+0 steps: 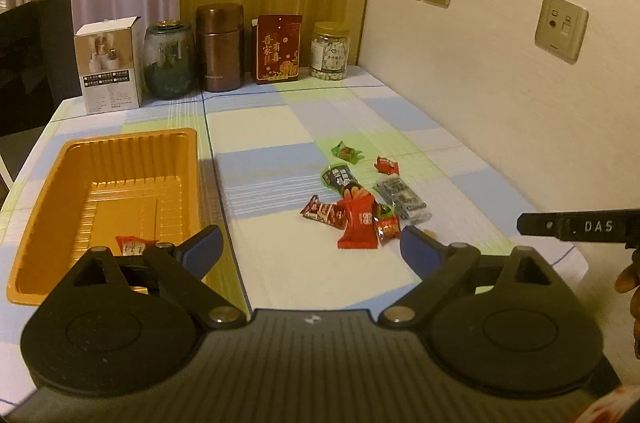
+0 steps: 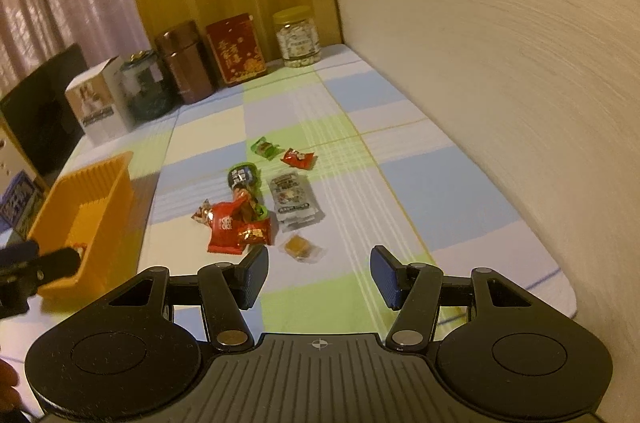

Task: Organize snacks
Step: 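Move both open tools back toward the snack pile, then grasp the small brown square candy with the right tool while the left tool grasps the red QQ packet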

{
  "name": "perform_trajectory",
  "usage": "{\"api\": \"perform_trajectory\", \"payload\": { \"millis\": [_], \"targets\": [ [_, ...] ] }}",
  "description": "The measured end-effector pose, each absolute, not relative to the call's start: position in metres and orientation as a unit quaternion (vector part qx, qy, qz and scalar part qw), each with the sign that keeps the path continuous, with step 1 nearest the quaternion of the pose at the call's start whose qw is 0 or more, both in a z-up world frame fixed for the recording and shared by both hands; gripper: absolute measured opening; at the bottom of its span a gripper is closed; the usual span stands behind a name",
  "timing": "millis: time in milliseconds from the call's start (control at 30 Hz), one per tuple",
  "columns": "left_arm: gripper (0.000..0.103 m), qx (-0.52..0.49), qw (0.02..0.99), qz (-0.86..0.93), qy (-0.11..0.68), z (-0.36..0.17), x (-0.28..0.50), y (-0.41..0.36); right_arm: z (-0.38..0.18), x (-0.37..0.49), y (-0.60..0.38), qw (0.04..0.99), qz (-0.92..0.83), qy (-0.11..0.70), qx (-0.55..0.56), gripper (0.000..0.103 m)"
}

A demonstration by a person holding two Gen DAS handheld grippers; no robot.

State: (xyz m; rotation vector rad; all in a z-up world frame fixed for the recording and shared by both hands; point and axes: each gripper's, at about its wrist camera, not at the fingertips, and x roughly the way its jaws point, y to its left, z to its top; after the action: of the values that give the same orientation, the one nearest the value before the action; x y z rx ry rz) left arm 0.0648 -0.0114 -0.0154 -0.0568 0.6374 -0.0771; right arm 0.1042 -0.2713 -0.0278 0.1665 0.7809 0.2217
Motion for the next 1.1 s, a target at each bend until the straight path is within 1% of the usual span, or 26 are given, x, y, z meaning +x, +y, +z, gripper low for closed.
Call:
{"api": "perform_trajectory", "payload": {
  "millis": [400, 733, 800, 867, 933, 1033, 1100],
  "targets": [
    [0.094, -0.022, 0.930, -0.054, 0.362, -0.042, 0.107, -0.023, -0.070, 0.152, -0.252, 0.898, 0.181, 0.400, -0.003, 0.057],
    [0.094, -0.049, 0.918, -0.060, 0.388, -0.074, 0.140, -0.021, -0.114, 0.186, -0.236, 0.882, 0.235, 0.401, -0.077, 0.056],
    [0.094, -0.052, 0.916, -0.062, 0.392, -0.080, 0.145, -0.021, -0.122, 0.192, -0.231, 0.879, 0.245, 0.401, -0.088, 0.053],
    [0.094, -0.053, 0.915, -0.060, 0.396, -0.086, 0.150, -0.020, -0.129, 0.196, -0.226, 0.874, 0.252, 0.403, -0.103, 0.045],
    [0.094, -0.051, 0.913, -0.060, 0.400, -0.091, 0.154, -0.020, -0.136, 0.200, -0.220, 0.871, 0.255, 0.403, -0.119, 0.041],
    [0.094, -0.048, 0.913, -0.061, 0.402, -0.095, 0.156, -0.020, -0.140, 0.205, -0.218, 0.872, 0.260, 0.399, -0.113, 0.036],
    [0.094, -0.049, 0.912, -0.064, 0.403, -0.098, 0.159, -0.020, -0.140, 0.207, -0.216, 0.872, 0.263, 0.397, -0.111, 0.029]
  ]
}}
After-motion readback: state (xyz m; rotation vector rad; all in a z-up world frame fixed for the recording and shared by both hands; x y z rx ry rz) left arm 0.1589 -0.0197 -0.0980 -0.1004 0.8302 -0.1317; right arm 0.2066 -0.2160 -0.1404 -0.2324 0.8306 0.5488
